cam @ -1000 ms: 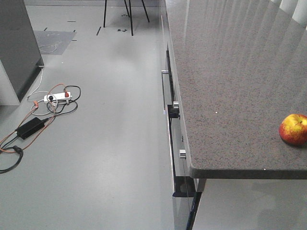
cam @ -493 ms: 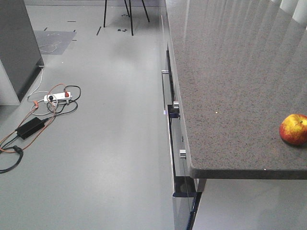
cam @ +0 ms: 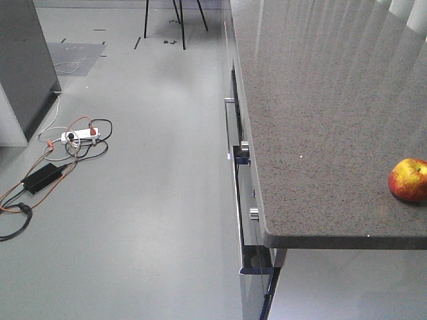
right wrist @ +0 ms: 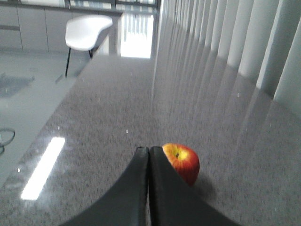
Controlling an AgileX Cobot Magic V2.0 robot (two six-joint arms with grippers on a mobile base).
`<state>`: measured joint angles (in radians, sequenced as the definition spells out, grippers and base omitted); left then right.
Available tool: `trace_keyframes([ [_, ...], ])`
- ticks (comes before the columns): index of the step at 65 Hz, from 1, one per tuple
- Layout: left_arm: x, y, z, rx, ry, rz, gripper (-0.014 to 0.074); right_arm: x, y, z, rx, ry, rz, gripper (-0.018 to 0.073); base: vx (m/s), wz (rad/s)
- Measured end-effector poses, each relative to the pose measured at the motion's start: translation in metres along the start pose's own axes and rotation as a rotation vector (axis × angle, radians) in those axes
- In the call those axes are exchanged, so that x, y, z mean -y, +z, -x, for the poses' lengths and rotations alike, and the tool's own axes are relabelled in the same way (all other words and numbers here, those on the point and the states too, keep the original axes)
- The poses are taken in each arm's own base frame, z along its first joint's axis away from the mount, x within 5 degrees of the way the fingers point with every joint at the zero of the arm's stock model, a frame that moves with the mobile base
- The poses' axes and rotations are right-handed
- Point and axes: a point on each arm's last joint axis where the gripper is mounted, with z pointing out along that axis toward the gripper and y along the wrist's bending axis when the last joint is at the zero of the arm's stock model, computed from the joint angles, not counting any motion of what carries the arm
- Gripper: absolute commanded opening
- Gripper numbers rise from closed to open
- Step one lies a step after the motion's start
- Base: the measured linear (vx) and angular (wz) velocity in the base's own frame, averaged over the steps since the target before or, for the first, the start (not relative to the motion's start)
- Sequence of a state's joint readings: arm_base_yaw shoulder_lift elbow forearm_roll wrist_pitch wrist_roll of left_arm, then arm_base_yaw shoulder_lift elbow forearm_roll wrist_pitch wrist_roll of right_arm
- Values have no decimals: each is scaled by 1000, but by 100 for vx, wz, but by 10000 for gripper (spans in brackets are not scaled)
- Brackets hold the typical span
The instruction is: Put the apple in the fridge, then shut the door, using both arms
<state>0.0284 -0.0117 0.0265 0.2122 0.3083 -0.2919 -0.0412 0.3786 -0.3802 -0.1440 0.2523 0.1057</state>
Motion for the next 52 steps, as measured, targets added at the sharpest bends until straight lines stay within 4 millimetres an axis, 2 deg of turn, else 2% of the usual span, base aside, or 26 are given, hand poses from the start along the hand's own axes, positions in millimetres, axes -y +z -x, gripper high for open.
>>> trace_keyframes([
  [17,0,0,0,0,0,0,-5,0,21,1,-142,-3,-3,-8,0,0],
  [52,0,0,0,0,0,0,-5,0,22,0,-163,-4,-5,17,0,0],
])
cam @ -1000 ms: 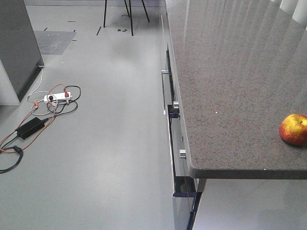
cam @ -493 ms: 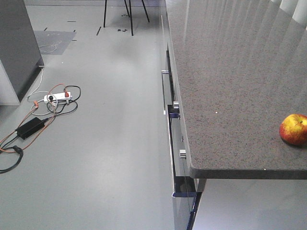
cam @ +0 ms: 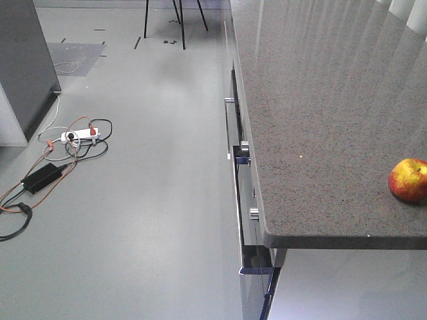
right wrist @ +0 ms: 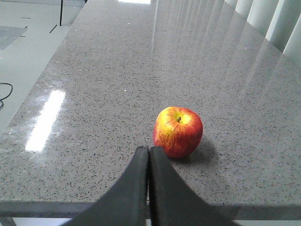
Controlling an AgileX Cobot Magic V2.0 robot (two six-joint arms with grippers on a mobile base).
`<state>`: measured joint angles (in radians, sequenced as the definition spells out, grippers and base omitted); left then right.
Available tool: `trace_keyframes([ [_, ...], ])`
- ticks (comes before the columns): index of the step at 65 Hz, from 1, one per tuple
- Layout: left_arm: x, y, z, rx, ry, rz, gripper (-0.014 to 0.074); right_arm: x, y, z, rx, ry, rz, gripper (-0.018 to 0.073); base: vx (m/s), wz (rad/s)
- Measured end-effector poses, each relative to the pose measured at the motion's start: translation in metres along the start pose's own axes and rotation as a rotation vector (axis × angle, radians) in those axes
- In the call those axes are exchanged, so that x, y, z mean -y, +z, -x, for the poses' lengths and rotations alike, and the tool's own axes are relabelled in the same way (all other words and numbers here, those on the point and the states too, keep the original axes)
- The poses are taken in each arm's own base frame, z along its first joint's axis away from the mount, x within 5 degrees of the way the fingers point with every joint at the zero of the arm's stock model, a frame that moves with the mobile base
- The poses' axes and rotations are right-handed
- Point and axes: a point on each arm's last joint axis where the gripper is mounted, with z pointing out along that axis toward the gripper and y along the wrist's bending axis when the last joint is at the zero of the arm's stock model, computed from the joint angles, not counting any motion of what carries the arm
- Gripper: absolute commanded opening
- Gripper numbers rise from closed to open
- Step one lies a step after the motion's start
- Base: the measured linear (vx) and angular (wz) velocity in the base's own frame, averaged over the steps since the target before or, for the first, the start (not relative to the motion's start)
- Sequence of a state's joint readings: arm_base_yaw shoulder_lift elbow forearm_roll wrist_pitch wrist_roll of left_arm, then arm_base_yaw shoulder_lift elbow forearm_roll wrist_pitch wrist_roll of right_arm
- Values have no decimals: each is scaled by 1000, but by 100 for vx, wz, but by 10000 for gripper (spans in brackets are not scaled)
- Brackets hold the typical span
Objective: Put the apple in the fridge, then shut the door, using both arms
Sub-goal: 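Lower the open right gripper over the red-yellow apple on the countertop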
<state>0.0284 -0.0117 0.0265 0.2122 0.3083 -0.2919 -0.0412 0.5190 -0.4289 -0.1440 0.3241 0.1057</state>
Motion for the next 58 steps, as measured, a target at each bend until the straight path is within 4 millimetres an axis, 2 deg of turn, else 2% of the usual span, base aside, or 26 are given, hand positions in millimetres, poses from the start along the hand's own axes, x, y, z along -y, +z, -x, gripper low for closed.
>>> trace_keyframes([
  [12,0,0,0,0,0,0,-5,0,0,-1,-10,0,-1,150,0,0],
  [19,0,0,0,0,0,0,-5,0,0,-4,-46,0,-5,290,0,0],
  [34,0,0,0,0,0,0,-5,1,0,-6,-70,0,-7,657,0,0],
  [38,0,0,0,0,0,0,-5,1,0,-6,-70,0,-7,719,0,0],
  [58,0,0,0,0,0,0,-5,1,0,-7,-75,1,-8,716,0,0],
])
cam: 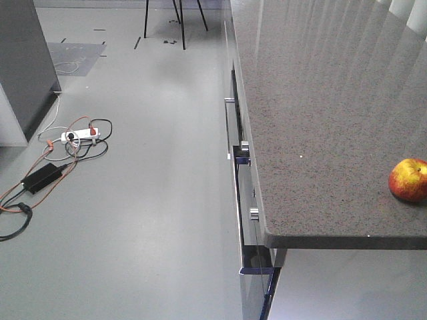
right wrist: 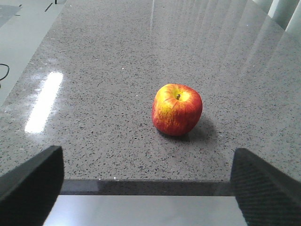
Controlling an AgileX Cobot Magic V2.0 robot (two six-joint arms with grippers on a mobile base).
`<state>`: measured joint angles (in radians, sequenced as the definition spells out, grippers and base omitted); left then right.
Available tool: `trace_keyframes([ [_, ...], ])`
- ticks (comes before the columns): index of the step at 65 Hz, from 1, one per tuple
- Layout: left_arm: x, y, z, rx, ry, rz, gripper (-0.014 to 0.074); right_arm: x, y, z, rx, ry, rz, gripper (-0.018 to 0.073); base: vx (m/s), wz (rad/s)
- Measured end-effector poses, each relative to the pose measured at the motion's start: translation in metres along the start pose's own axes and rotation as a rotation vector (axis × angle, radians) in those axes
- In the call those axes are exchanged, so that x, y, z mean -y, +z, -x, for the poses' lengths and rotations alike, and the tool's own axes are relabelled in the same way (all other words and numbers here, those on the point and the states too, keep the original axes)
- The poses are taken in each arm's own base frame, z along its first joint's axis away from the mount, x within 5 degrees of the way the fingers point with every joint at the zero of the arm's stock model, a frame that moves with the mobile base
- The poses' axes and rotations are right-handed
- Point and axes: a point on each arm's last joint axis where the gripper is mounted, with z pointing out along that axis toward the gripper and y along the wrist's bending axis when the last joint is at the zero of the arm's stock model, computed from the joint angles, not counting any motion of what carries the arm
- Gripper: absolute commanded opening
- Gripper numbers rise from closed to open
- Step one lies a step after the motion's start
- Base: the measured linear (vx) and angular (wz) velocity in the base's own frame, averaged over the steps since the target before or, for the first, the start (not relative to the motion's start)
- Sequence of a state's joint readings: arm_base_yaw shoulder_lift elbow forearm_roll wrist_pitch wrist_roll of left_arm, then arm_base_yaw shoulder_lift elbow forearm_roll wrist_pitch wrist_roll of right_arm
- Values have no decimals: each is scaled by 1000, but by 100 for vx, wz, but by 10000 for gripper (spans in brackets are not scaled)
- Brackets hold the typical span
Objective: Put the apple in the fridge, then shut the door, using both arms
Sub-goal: 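Lower the open right gripper over the red-yellow apple on the countertop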
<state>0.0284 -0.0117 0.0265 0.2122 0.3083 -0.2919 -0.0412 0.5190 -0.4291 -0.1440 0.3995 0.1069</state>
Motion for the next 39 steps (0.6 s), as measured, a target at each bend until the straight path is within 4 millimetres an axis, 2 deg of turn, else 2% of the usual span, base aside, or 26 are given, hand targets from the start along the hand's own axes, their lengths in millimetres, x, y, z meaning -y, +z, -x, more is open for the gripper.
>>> trace_keyframes([
  [10,0,0,0,0,0,0,-5,0,4,11,-8,33,-1,708,0,0],
  [27,0,0,0,0,0,0,-5,1,27,60,-17,27,-11,701,0,0],
  [39,0,0,0,0,0,0,-5,9,54,92,-60,70,-54,695,0,0],
])
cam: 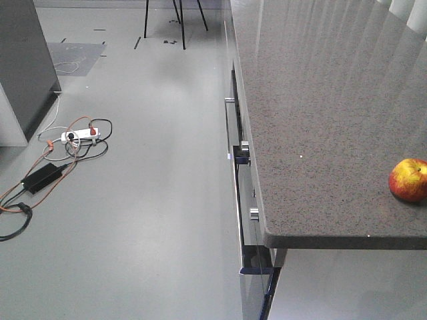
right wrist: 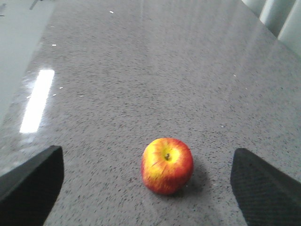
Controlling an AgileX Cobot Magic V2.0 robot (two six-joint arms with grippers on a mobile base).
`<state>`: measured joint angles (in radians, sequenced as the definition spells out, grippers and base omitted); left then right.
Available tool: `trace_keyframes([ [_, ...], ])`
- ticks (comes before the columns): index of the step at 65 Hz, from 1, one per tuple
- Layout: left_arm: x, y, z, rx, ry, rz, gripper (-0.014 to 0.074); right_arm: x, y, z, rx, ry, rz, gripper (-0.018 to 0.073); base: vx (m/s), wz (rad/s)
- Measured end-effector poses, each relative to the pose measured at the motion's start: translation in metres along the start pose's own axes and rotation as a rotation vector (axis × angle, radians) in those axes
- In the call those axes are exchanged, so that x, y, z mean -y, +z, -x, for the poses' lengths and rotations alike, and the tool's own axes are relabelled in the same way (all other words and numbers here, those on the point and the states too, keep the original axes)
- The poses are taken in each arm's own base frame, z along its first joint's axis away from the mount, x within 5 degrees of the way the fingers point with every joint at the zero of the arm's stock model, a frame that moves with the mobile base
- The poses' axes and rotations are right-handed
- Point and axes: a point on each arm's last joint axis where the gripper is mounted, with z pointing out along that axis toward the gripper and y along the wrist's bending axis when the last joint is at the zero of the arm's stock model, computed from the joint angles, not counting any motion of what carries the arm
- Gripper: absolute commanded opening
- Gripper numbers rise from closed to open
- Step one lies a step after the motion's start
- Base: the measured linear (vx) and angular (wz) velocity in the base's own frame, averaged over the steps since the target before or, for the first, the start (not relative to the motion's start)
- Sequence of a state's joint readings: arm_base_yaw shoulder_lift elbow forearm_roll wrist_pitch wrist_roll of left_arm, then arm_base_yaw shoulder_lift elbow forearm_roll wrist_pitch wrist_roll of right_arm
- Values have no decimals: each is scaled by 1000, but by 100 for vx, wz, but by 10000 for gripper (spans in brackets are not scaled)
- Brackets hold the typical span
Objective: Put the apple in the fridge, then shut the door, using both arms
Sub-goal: 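Lower the open right gripper over the red-yellow apple on the countertop, then close the right gripper around the apple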
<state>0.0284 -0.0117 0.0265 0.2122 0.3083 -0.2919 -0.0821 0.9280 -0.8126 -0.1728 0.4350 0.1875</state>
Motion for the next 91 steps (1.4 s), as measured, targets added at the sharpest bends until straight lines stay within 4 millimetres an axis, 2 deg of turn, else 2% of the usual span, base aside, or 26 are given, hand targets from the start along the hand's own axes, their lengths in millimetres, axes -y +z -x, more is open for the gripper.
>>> trace_keyframes([
  [16,0,0,0,0,0,0,-5,5,37,20,-124,27,-45,679,0,0],
  [27,0,0,0,0,0,0,-5,4,63,21,-202,19,-57,662,0,0],
  [38,0,0,0,0,0,0,-5,6,84,12,-269,7,-72,636,0,0],
  [51,0,0,0,0,0,0,-5,13,98,4,-320,20,-91,623,0,0],
  [91,0,0,0,0,0,0,-5,12,130,-15,-413,15,-89,603,0,0],
])
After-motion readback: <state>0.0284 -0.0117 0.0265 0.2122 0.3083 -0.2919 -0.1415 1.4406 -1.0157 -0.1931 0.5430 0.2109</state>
